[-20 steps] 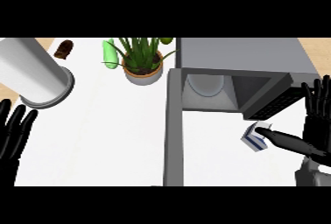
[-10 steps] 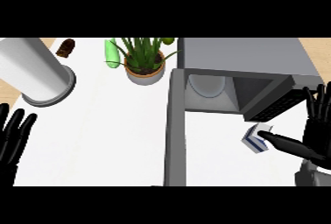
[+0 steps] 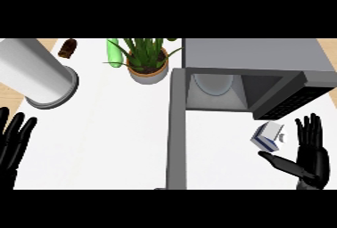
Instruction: Pick up the milk, place it into the microwave and close the microwave
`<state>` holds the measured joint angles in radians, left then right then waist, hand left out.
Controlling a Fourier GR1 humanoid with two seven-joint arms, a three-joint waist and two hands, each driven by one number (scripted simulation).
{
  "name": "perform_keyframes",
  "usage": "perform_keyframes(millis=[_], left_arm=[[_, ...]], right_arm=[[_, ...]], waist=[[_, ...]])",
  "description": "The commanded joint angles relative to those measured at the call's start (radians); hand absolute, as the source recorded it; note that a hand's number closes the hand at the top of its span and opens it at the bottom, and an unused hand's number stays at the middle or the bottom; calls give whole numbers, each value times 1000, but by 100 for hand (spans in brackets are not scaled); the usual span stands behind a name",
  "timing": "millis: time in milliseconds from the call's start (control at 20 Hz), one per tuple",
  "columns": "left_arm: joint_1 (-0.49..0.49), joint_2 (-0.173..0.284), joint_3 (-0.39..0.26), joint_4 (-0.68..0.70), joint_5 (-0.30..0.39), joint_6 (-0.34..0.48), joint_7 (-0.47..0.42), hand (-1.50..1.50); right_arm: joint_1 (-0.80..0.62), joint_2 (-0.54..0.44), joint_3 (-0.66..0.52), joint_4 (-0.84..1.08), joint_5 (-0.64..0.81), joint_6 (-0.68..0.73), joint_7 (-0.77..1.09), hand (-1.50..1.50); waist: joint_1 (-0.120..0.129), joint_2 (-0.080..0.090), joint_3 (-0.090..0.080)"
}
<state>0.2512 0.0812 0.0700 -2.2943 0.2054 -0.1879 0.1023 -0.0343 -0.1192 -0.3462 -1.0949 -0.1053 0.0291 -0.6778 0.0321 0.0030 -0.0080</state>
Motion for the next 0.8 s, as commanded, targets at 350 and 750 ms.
perform_keyframes(millis=[350, 750], left_arm=[[29, -25, -25, -43, -25, 2, 14, -150], [91, -53, -54, -29, -61, -25, -48, -150]], right_arm=[[-226, -128, -13, 669, 114, 91, -339, 150], [-245, -113, -1, 731, 130, 185, -544, 150]], waist=[[-5, 5, 12], [-8, 3, 12]])
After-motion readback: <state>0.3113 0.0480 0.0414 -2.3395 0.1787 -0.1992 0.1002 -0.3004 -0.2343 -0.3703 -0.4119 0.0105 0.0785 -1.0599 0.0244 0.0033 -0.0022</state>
